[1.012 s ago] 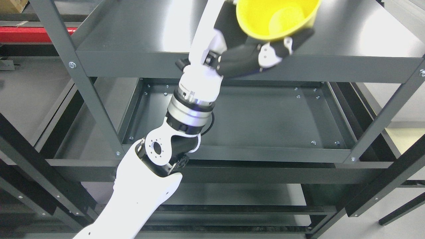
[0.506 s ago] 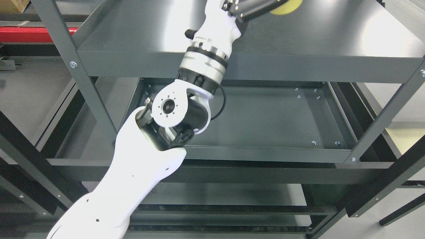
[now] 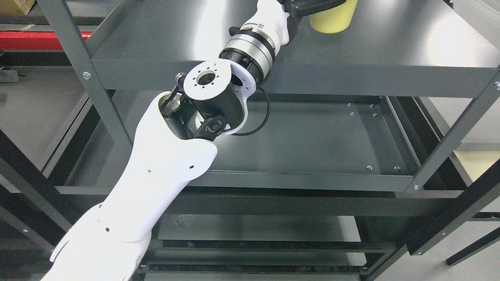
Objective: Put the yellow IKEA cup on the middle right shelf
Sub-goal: 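Set the cup down on the shelf surface with the left hand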
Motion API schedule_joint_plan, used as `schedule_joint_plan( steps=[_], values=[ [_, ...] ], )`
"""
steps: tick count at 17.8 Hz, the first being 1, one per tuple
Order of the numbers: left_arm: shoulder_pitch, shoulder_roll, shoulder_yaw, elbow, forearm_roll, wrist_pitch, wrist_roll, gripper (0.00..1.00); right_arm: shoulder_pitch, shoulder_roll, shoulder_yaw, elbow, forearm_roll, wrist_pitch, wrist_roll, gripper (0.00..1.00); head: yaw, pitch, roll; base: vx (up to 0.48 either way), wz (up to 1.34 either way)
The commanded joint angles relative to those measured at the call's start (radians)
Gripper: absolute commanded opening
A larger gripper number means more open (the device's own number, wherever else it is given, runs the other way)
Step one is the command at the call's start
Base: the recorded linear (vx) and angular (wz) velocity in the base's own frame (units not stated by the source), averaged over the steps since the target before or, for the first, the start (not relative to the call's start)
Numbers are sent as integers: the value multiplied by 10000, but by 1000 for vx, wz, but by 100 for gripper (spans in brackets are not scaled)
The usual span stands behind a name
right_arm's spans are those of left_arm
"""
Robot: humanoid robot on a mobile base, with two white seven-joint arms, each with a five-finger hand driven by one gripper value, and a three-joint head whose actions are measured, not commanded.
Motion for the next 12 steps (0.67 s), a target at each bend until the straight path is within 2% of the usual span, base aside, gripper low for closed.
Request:
schedule_joint_plan(
  steps=[1, 5, 6, 12],
  values=[
    [-328, 175, 265, 1521, 242, 222, 2, 20, 137, -175, 169, 1, -245, 8, 7, 99, 0, 0, 0, 0, 0],
    [-406, 175, 204, 1368, -4, 758, -59, 72, 137, -175, 169, 1, -245, 8, 7, 99, 0, 0, 0, 0, 0],
    [-406, 175, 204, 1306, -65, 896, -59, 81, 137, -175, 169, 1, -245, 8, 7, 99, 0, 0, 0, 0, 0],
    [-406, 175, 204, 939, -219, 897, -105, 96, 137, -175, 169, 1, -245, 8, 7, 99, 0, 0, 0, 0, 0]
  ],
)
